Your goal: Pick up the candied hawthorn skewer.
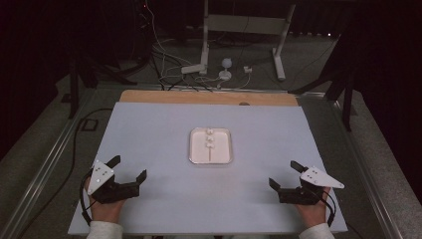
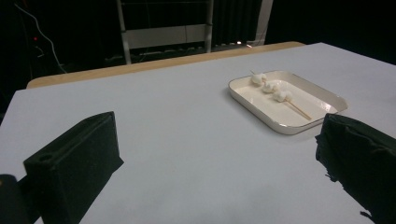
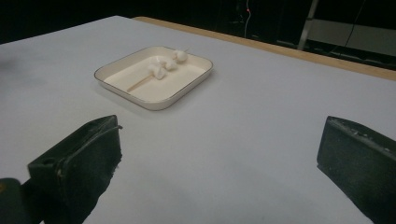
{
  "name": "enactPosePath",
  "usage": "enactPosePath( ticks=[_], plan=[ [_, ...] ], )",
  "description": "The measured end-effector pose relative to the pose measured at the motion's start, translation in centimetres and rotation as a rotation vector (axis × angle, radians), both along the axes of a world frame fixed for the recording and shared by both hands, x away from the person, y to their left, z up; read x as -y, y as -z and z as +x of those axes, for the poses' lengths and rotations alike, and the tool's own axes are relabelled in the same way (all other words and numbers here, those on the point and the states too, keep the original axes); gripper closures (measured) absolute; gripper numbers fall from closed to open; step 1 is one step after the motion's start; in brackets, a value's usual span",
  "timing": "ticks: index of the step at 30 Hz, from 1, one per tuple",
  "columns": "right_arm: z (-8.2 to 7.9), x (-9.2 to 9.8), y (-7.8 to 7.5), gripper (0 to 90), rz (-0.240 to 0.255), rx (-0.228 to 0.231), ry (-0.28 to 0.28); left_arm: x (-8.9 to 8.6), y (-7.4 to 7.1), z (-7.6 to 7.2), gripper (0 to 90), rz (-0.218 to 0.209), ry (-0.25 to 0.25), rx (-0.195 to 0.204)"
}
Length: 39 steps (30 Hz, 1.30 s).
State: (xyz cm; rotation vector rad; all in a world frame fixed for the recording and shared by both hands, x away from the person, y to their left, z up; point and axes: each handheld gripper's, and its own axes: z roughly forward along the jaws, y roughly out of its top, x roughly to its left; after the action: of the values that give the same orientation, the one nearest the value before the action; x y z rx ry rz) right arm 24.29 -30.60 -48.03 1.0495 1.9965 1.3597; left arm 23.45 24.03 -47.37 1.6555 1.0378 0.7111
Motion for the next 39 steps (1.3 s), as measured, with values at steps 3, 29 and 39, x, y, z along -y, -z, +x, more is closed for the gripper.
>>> enactPosePath(
  ticks=[3, 29, 39],
  plan=[
    [0.0, 0.0, 0.1, 0.0, -0.001, -0.003, 0.002, 0.0, 0.0, -0.1, 0.4, 0.001, -0.004, 0.001],
    [-0.1, 0.2, 0.2, 0.0, -0.013, -0.006, 0.050, 4.3, -3.2, 2.6, 1.2, 0.020, 0.030, -0.037],
    [-0.1, 0.4, 0.3, 0.0, -0.011, -0.009, 0.065, 6.5, -3.5, 4.6, 1.2, 0.032, 0.049, -0.064]
  ],
)
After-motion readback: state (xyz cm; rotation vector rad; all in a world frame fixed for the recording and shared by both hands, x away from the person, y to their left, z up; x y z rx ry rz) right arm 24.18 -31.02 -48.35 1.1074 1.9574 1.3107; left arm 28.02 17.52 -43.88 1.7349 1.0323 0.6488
